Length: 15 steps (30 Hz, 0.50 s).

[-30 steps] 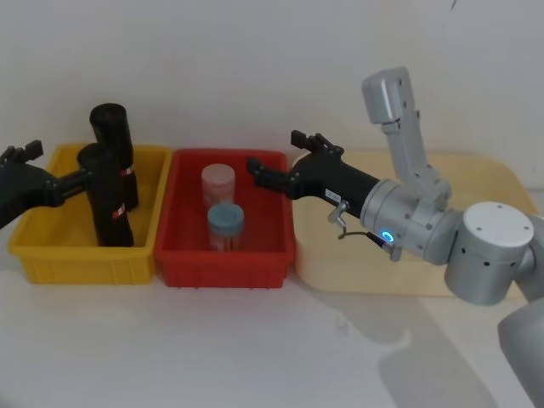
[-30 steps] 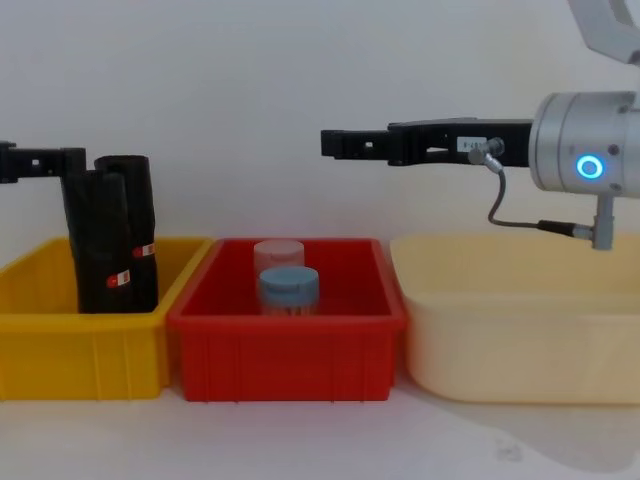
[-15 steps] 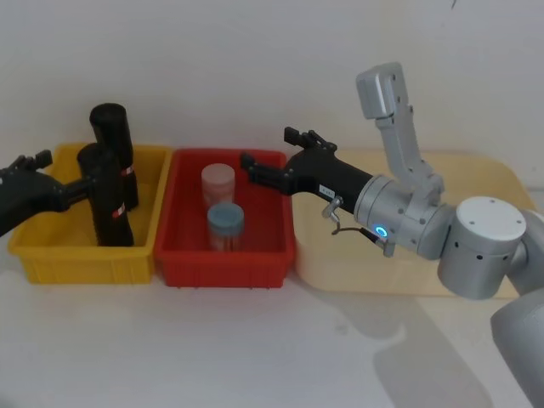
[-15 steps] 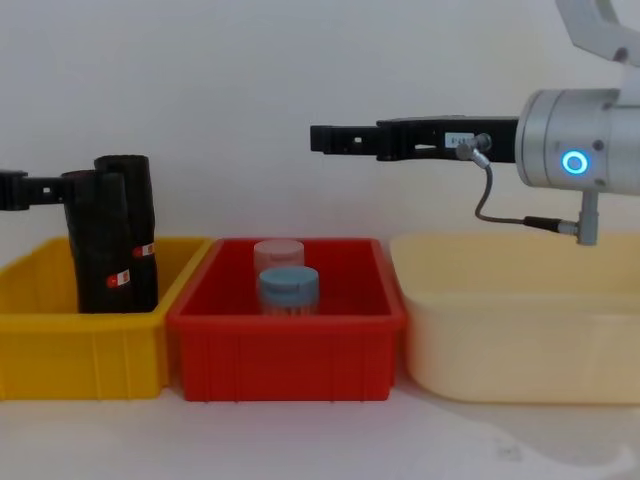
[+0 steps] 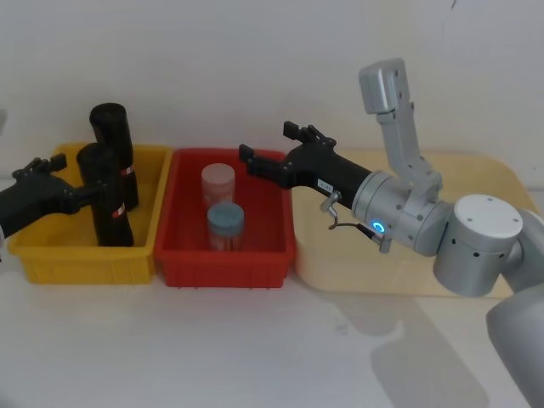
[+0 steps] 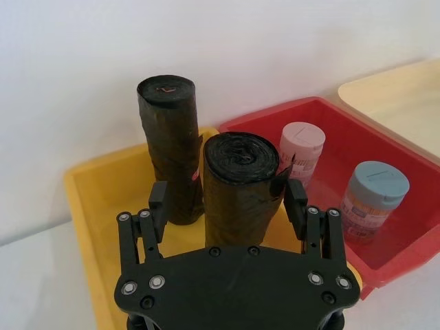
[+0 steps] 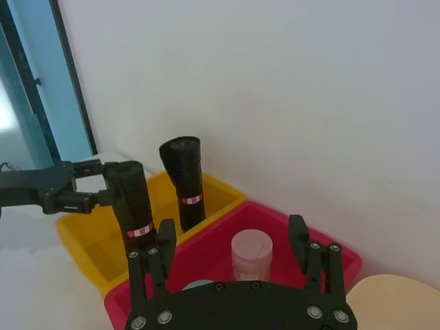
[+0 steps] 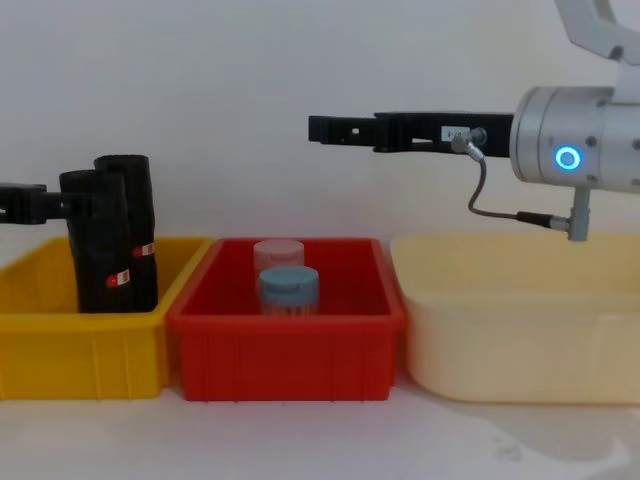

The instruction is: Pick up the garbage bag with the one hand and transfer it to the other hand.

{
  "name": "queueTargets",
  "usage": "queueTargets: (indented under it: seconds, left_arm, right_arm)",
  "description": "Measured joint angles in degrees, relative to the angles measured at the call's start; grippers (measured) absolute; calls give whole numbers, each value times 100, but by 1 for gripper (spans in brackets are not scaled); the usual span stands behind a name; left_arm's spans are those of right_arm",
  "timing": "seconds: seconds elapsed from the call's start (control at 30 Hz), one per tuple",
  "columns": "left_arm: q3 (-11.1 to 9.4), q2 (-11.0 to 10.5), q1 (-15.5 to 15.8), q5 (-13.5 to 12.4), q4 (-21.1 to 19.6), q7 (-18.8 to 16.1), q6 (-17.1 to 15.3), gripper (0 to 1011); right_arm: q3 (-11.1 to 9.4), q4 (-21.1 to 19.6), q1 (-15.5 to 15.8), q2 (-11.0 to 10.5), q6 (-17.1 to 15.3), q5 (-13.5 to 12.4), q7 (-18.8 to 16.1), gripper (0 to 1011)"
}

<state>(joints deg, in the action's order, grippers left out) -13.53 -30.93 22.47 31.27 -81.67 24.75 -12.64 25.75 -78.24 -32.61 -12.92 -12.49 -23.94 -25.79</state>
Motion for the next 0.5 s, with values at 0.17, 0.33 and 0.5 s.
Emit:
queueTargets:
  seconds: [0.17,0.33,0.5]
  left_arm:
    - [-88,0,113,-56,146,65,90,1000]
    - [-175,17,241,-141,308,96,206,1000]
    - [-219,36,323,-199,405,111,279,1000]
  right_arm:
    - [0,64,-29,26,50,-27,42,999]
    - [-1,134,-57,47,71,-94,43,1000]
    - [-3,203,-82,61,55,-177,4,1000]
